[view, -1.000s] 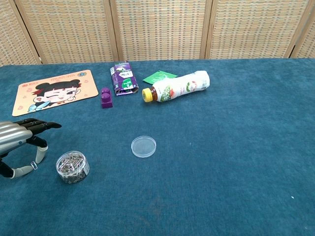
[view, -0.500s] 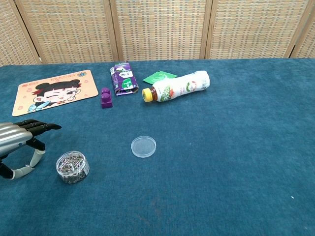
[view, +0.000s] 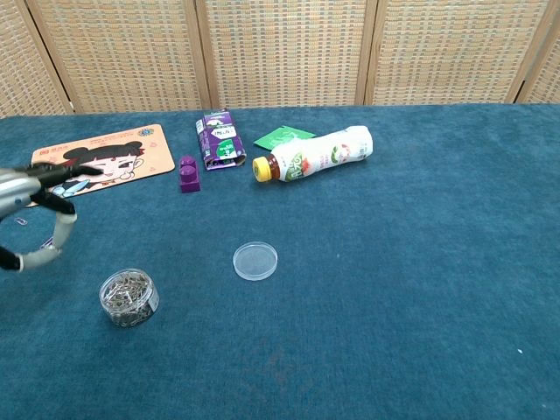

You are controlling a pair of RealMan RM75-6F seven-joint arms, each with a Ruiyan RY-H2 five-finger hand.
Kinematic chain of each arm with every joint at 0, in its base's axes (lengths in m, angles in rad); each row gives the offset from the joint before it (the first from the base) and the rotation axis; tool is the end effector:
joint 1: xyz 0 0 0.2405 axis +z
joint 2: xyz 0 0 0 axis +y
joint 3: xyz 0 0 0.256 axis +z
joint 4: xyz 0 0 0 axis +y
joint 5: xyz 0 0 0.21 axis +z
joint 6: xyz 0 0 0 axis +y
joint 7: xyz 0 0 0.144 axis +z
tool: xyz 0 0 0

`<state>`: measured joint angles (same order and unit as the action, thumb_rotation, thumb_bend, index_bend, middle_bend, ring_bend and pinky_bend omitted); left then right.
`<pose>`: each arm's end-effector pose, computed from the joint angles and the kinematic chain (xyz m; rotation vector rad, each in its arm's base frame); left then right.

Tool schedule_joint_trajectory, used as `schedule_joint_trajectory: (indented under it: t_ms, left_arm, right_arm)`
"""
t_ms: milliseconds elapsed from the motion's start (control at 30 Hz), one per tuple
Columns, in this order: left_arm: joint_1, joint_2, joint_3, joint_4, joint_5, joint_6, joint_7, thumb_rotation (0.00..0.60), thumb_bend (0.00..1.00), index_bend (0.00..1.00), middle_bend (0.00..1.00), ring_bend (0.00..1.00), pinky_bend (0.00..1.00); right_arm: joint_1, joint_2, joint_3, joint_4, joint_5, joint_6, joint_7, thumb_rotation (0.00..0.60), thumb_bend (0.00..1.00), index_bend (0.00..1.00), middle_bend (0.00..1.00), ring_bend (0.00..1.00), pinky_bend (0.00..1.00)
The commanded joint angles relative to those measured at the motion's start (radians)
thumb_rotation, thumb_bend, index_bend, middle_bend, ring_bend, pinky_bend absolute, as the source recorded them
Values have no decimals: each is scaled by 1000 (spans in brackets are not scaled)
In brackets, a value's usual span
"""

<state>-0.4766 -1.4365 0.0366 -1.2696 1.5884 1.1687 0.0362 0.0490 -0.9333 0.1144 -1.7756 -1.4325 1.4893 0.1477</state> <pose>-0.2675 0.2766 0.0277 -1.9412 -0.7657 -0.8675 -0.2976 -0.1813 0.2141 1.2375 -0.9849 1.0035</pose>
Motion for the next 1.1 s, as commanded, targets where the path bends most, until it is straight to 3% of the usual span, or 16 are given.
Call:
schedule_joint_trajectory:
  t_ms: [33, 267, 667, 733, 867, 933, 1100]
  left_arm:
    - [-15, 46, -25, -78, 14, 21, 8, 600, 474, 685, 0, 0, 0]
    - [-49, -3, -14, -133, -7, -74, 100, 600, 474, 685, 0, 0, 0]
    - [-51, -49, 3, -116, -6, -90, 117, 600, 476, 675, 0, 0, 0]
    - [-50, -51, 2, -114, -10, -88, 115, 600, 453, 537, 0, 0, 0]
    - [-49, -39, 9, -123, 7, -73, 56, 600, 212, 71, 0, 0, 0]
    - [-48, -29, 11, -127, 25, -52, 20, 600, 149, 5, 0, 0, 0]
    - [-23, 58, -7, -182, 72, 78, -80, 600, 70, 0, 0, 0, 0]
  right_arm:
    - [-1, 0, 0, 0, 1, 1, 1, 600, 0, 0, 0, 0, 0]
    - [-1, 2, 2, 2, 3, 1, 7, 600, 0, 0, 0, 0, 0]
    - [0, 3, 4, 5, 6, -1, 11, 600, 0, 0, 0, 0, 0]
    - [0, 3, 3, 4, 6, -2, 10, 600, 0, 0, 0, 0, 0]
    - [1, 1, 3, 2, 4, -1, 6, 600, 0, 0, 0, 0, 0]
    - [1, 1, 3, 2, 4, -2, 6, 600, 0, 0, 0, 0, 0]
    - [2, 1, 4, 1, 5, -2, 5, 600, 0, 0, 0, 0, 0]
